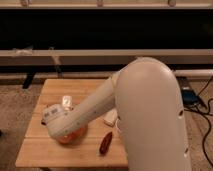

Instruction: Place the bottle in the ceramic bowl

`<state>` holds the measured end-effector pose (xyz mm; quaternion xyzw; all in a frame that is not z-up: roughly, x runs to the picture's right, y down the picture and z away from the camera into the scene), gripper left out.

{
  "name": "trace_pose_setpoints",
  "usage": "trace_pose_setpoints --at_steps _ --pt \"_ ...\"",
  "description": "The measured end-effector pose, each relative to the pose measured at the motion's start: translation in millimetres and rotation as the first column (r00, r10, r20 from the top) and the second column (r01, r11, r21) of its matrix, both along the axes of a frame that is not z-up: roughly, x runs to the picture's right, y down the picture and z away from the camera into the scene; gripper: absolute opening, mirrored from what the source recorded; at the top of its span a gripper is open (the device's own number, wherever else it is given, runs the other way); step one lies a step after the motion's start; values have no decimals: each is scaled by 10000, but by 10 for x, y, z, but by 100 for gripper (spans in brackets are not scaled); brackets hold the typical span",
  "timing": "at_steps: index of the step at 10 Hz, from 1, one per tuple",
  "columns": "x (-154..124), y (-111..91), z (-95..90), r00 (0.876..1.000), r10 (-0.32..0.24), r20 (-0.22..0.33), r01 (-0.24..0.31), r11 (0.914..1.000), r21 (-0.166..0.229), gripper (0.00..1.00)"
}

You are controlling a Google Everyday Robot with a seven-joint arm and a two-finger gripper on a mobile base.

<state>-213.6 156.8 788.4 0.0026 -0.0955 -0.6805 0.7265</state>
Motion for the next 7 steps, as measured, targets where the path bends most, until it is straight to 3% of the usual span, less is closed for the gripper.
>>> trace_pose_setpoints --at_steps 3,7 --pt "102 -47 20 9997 109 197 -112 9998 150 77" --pt "108 -70 7 9997 -25 233 21 9999 170 80"
